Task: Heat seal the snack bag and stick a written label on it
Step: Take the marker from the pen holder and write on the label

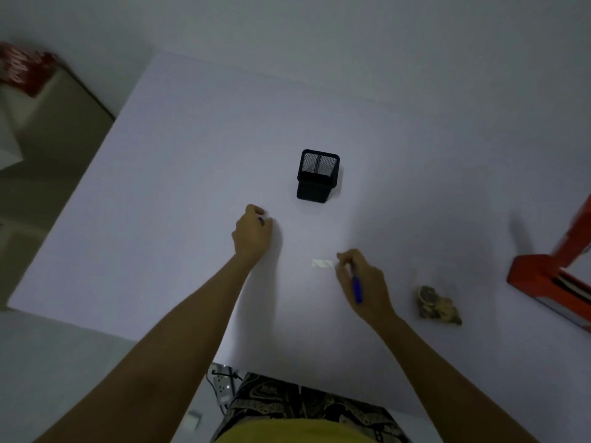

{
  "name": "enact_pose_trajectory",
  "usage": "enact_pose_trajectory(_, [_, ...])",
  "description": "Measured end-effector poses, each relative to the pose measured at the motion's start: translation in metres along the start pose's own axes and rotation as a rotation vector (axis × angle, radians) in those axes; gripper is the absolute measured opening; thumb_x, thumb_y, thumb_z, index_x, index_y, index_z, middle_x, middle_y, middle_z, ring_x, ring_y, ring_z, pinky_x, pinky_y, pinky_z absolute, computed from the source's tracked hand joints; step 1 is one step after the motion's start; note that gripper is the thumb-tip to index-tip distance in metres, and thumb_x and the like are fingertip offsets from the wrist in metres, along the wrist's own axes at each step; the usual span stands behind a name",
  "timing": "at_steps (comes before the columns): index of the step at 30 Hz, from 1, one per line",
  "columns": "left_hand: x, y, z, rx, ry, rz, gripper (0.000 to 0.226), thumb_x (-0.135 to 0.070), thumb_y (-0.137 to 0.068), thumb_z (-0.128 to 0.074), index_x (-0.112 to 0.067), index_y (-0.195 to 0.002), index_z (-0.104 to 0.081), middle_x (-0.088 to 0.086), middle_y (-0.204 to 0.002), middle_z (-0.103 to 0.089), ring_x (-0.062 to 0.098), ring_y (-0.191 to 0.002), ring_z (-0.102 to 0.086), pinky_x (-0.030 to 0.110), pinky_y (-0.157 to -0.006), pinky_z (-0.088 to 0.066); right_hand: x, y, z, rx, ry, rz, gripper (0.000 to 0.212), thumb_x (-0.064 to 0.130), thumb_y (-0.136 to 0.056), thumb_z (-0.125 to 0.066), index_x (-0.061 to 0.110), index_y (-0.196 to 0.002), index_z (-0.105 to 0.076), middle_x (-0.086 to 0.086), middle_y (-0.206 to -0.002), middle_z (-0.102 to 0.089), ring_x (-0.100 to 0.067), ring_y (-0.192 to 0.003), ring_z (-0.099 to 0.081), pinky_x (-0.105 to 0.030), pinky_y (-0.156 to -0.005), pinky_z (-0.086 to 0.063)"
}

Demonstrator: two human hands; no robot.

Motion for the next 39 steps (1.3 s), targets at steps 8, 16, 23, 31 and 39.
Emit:
enact_pose_trajectory(8, [0.008,0.041,-0.033,0.174,-0.088,-0.237,0.023,-0.007,-0.095,-0.046,-0.005,-0.112,-0.061,0.013,-0.109,-0.065,0.024,-0.097,-0.062,0.024,-0.081,-0.044,-0.009,0.021,-0.035,0.085,0.119,-0.052,0.017,0.011,-0.086,-0.066,-0.002,-0.096,-0.062,-0.021,-0.1,-0.062,-0.018,-0.081,-0.059,-0.038,-0.078,-0.052])
enact_pose_trajectory(16, [-0.003,0.062,-0.066,0.311,-0.278,-0.5,0.03,-0.017,-0.093,-0.052,-0.01,-0.122,-0.057,0.013,-0.115,-0.057,0.026,-0.094,-0.06,0.039,-0.08,-0.053,-0.017,0.017,-0.036,0.096,0.322,0.143,0.014,0.016,-0.09,-0.056,0.012,-0.103,-0.055,-0.002,-0.09,-0.061,-0.016,-0.078,-0.057,-0.041,-0.081,-0.054])
enact_pose_trajectory(23, [-0.013,0.067,-0.077,0.283,-0.544,-0.597,0.034,-0.032,-0.088,-0.062,-0.011,-0.116,-0.056,0.009,-0.114,-0.056,0.025,-0.095,-0.057,0.036,-0.077,-0.051,-0.02,0.023,-0.049,0.043,0.336,0.089,0.048,0.012,-0.089,-0.061,0.001,-0.134,-0.048,-0.014,-0.12,-0.065,-0.029,-0.13,-0.049,-0.045,-0.112,-0.033])
enact_pose_trajectory(31, [-0.021,0.069,-0.086,0.291,-0.514,-0.504,0.027,-0.025,-0.094,-0.055,-0.003,-0.11,-0.056,0.015,-0.112,-0.053,0.028,-0.092,-0.057,0.033,-0.074,-0.051,-0.025,0.023,-0.052,0.043,0.333,0.077,0.05,0.014,-0.091,-0.059,0.002,-0.137,-0.044,-0.016,-0.129,-0.061,-0.028,-0.138,-0.04,-0.041,-0.116,-0.023])
enact_pose_trajectory(39, [-0.028,0.067,-0.084,0.415,-0.191,-0.304,0.023,-0.021,-0.089,-0.062,-0.005,-0.105,-0.056,0.007,-0.082,-0.062,0.02,-0.078,-0.059,0.026,-0.068,-0.044,-0.028,0.025,-0.054,0.043,0.337,0.073,0.052,0.015,-0.089,-0.06,0.005,-0.137,-0.043,-0.014,-0.129,-0.06,-0.025,-0.138,-0.039,-0.04,-0.118,-0.024])
Point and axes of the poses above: each hand's wrist, its own y-axis away from the middle knuckle, its own z-axis out of the back of the hand, x = y × z, the point moved 2 cm from there along -y, towards the middle knuckle
